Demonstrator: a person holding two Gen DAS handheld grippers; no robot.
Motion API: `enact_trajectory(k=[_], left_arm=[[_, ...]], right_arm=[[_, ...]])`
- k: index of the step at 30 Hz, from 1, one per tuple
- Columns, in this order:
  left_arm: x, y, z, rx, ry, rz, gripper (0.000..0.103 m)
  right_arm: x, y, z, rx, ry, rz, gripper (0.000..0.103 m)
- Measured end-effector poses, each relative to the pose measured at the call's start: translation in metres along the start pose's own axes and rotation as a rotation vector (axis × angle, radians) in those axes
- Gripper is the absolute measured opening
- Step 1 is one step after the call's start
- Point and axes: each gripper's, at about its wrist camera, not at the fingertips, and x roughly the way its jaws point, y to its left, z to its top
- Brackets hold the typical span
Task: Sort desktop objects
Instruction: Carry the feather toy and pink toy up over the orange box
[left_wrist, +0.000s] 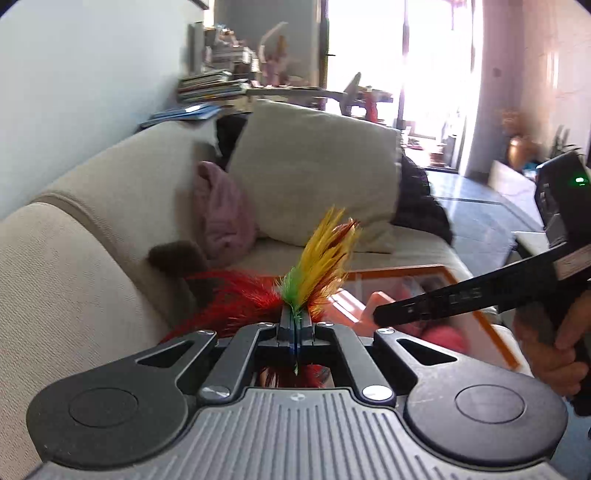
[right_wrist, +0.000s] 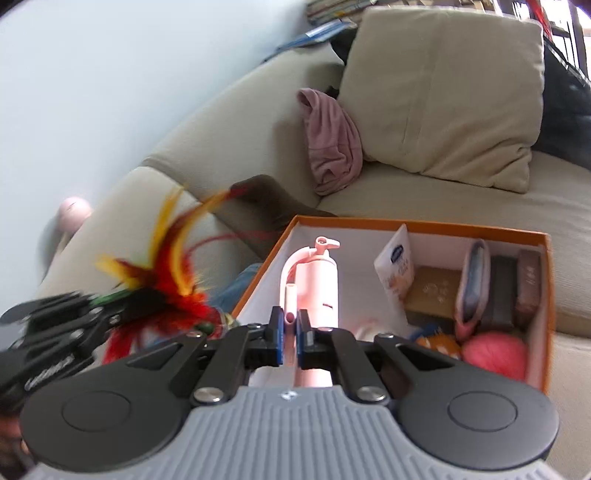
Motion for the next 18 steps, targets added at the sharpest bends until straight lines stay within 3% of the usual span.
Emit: enact_trajectory(k=[8, 18], left_arm=[[0.019, 0.017, 0.006, -0.055, 0.014, 0.002, 0.001], [0.024, 0.022, 0.001, -0.068, 0.023, -0.014, 0.001]], right_arm=[[0.077, -0.004, 0.01, 0.166, 0.084, -0.064, 0.006], [0.127, -0.01, -0.004, 0.282, 0.125, -0.141, 0.006]])
